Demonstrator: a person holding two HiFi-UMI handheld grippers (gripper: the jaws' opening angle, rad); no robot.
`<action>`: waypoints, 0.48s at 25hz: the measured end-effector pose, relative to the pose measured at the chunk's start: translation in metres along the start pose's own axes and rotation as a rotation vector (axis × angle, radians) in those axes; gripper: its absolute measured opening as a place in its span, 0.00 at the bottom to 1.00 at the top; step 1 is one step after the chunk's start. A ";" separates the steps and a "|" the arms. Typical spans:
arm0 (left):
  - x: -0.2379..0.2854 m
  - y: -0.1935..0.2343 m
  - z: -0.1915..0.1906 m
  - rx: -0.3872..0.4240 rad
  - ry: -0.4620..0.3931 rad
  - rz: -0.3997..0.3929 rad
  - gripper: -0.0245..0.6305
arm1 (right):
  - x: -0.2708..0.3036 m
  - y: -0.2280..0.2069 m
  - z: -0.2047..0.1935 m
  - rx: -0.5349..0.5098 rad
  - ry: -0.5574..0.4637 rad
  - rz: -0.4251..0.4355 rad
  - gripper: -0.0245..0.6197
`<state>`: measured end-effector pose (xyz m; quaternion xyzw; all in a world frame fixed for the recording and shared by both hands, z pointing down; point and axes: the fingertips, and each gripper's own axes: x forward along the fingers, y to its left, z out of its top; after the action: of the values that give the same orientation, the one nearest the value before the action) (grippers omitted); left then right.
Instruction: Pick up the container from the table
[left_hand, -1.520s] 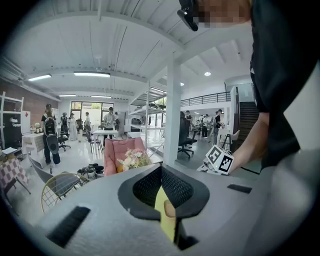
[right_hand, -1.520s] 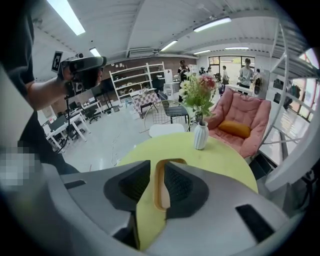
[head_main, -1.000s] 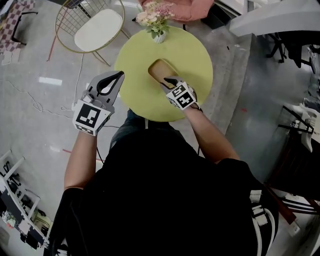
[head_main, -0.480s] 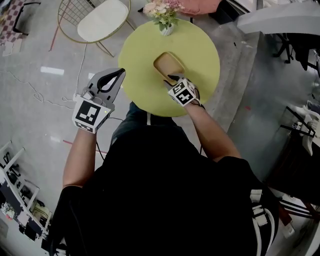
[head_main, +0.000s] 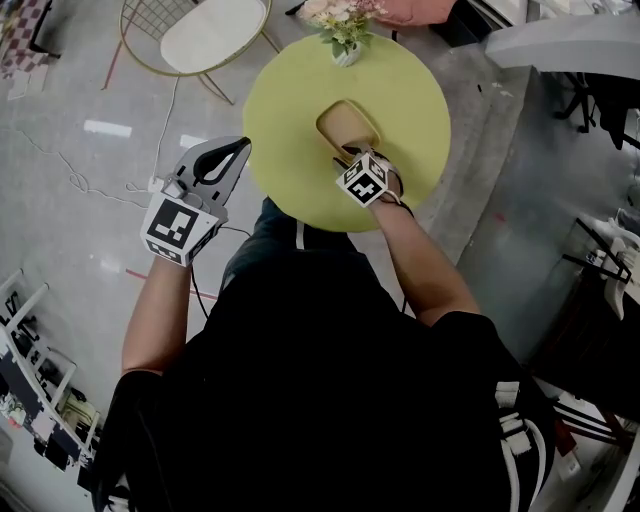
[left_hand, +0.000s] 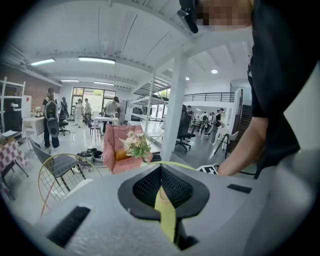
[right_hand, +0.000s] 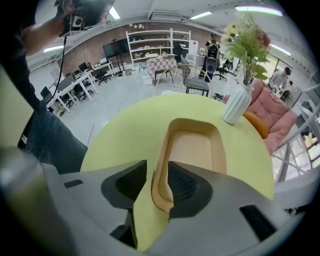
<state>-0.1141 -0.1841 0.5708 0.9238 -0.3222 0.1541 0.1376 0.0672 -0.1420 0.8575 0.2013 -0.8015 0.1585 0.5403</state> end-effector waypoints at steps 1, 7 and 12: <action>0.000 0.001 -0.001 -0.015 -0.003 -0.004 0.06 | 0.003 0.000 -0.001 0.003 0.006 0.003 0.26; -0.006 0.014 -0.008 -0.060 0.001 0.016 0.06 | 0.017 -0.006 -0.009 -0.010 0.055 0.008 0.25; -0.012 0.026 -0.013 -0.083 0.006 0.043 0.06 | 0.025 -0.004 -0.010 -0.029 0.085 0.004 0.22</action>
<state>-0.1422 -0.1922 0.5820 0.9098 -0.3478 0.1462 0.1732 0.0688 -0.1446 0.8851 0.1848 -0.7803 0.1564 0.5766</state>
